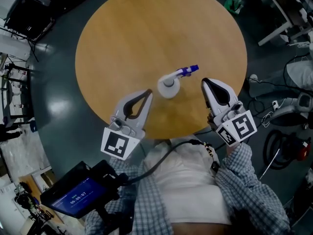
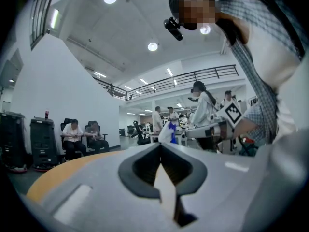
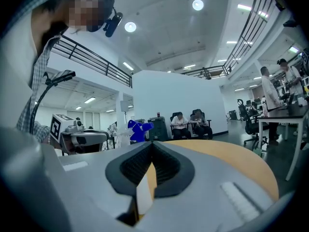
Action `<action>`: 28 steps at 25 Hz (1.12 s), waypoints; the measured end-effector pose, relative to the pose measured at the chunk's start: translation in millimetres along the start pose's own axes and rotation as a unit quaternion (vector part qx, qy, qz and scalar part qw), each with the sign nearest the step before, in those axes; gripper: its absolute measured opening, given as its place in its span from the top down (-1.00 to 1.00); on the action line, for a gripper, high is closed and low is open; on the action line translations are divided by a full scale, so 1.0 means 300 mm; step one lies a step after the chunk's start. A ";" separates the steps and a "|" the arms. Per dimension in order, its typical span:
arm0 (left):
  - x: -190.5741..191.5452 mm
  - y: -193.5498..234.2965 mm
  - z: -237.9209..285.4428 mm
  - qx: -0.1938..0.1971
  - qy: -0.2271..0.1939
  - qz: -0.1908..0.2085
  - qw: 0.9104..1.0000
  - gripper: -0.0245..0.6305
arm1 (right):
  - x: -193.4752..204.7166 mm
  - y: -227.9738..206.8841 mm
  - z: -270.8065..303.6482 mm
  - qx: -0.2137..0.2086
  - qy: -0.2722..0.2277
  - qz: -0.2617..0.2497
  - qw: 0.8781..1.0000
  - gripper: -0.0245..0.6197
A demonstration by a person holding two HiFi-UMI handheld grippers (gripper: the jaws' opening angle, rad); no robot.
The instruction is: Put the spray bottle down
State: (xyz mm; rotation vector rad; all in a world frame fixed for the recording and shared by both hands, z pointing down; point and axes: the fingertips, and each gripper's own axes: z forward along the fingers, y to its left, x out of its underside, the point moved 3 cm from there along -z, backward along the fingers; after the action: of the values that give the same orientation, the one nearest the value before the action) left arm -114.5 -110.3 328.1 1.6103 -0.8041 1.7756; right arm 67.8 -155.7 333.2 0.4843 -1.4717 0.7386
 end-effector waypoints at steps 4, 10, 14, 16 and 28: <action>-0.020 -0.020 -0.015 0.005 -0.001 0.008 1.000 0.92 | -0.039 0.024 -0.025 -0.001 -0.014 -0.003 1.000 0.91; -0.032 -0.015 -0.001 0.005 -0.005 0.007 1.000 0.92 | -0.049 0.023 -0.006 -0.016 -0.020 -0.011 1.000 0.91; -0.029 -0.012 0.001 0.005 -0.005 0.008 1.000 0.92 | -0.050 0.032 0.006 -0.024 -0.017 -0.015 0.999 0.91; -0.027 -0.013 0.003 0.004 -0.004 0.004 1.000 0.93 | -0.048 0.034 0.009 -0.026 -0.014 -0.016 0.999 0.91; -0.022 -0.015 0.004 0.006 -0.003 0.002 1.000 0.92 | -0.045 0.028 0.014 -0.021 -0.016 -0.010 1.000 0.91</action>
State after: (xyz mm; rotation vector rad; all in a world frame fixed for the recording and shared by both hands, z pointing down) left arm -109.7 -108.8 321.9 1.6240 -0.8020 1.7816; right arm 59.6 -154.9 319.0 0.4795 -1.5065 0.6852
